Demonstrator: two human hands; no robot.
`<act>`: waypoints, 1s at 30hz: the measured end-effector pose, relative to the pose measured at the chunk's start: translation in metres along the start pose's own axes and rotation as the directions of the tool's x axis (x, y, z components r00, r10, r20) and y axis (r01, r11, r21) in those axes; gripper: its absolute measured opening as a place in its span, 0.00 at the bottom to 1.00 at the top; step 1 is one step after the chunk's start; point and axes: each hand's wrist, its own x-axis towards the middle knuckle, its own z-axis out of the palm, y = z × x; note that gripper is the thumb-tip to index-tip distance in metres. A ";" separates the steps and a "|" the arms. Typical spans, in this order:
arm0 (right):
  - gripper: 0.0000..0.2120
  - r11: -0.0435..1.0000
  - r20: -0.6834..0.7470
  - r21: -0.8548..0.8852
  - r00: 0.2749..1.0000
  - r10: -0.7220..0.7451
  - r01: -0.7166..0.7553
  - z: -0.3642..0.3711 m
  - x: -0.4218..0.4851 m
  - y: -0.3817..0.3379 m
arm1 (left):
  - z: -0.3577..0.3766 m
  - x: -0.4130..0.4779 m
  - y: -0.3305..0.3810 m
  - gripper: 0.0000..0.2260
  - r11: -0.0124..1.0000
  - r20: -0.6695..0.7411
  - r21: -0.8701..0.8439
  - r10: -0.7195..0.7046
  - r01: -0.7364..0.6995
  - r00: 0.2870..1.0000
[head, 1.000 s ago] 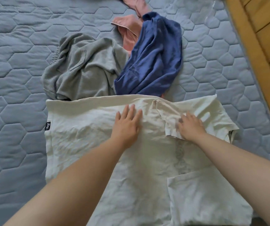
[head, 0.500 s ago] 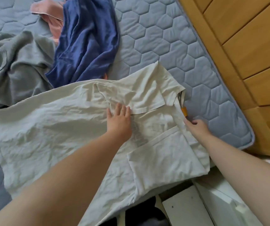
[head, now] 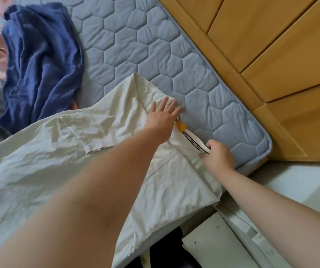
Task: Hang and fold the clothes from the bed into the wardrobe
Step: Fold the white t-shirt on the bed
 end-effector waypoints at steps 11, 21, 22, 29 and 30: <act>0.06 0.969 0.198 0.164 0.969 0.149 -0.183 -0.005 0.007 0.030 | -0.037 0.048 -0.003 0.10 0.835 0.068 0.528 0.144 -0.158 0.987; 0.09 0.985 0.022 0.173 1.000 -0.016 0.012 -0.007 -0.074 -0.014 | -0.067 -0.023 -0.060 0.12 0.980 -0.121 0.154 -0.110 0.128 0.987; 0.11 0.987 0.011 0.157 0.999 -0.042 0.040 -0.005 -0.086 -0.021 | -0.065 -0.036 -0.069 0.13 0.984 -0.161 0.091 -0.139 0.155 0.977; 0.14 0.978 0.050 0.025 0.977 -0.210 0.209 0.043 -0.168 -0.071 | -0.029 -0.141 -0.116 0.12 0.933 -0.402 -0.297 -0.316 0.204 0.859; 0.15 0.972 0.061 0.017 0.970 -0.235 0.234 0.054 -0.179 -0.079 | -0.022 -0.157 -0.123 0.11 0.912 -0.418 -0.357 -0.349 0.202 0.839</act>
